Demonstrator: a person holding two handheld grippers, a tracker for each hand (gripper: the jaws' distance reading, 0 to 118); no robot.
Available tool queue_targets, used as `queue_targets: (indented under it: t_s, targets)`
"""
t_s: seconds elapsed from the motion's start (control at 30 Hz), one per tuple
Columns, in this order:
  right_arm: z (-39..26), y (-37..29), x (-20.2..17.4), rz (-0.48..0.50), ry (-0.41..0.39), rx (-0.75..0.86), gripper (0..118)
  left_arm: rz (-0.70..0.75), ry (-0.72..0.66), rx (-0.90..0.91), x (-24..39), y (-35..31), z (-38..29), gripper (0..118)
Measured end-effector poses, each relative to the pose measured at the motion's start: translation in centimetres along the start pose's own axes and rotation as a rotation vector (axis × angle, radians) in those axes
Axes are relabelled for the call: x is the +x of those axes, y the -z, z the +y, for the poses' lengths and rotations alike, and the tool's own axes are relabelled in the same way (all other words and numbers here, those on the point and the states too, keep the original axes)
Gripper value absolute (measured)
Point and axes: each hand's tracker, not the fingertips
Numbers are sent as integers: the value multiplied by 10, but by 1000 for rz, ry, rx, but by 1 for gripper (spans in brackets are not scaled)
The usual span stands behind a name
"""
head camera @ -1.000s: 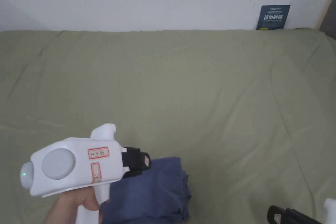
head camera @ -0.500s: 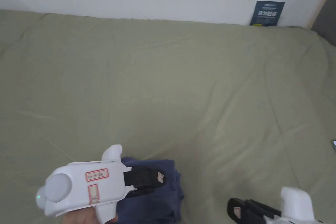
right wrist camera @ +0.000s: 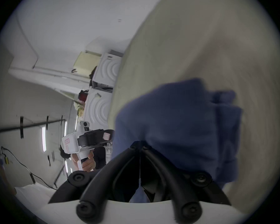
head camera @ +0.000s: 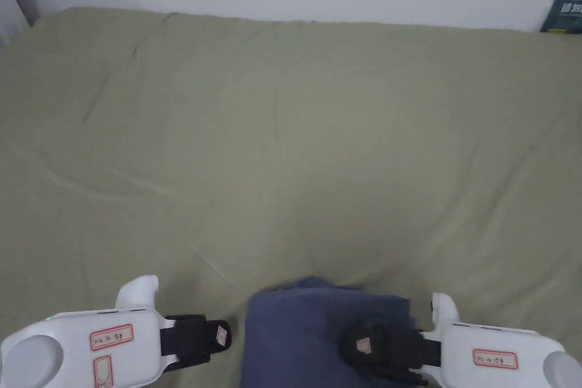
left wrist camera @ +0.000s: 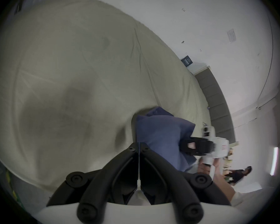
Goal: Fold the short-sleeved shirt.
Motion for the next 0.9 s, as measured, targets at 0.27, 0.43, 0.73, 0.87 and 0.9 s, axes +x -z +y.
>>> queue_targets:
  t_s: [0.27, 0.43, 0.73, 0.87, 0.9]
  targets:
    - [-5, -13, 20, 123, 103, 56, 2, -341, 40, -178, -6, 50, 1, 118]
    - [-6, -12, 20, 126, 100, 59, 2, -455, -31, -220, 3, 92, 10, 117]
    - [-6, -23, 4, 78, 69, 87, 2, -344, 83, -200, -1, 84, 21, 27]
    - [-5, -42, -27, -43, -72, 107, 2, -308, 115, -170, -14, 37, 42, 27]
    - [-4, -46, -33, -74, -99, 110, 2, -279, 125, -160, -21, 23, 49, 27]
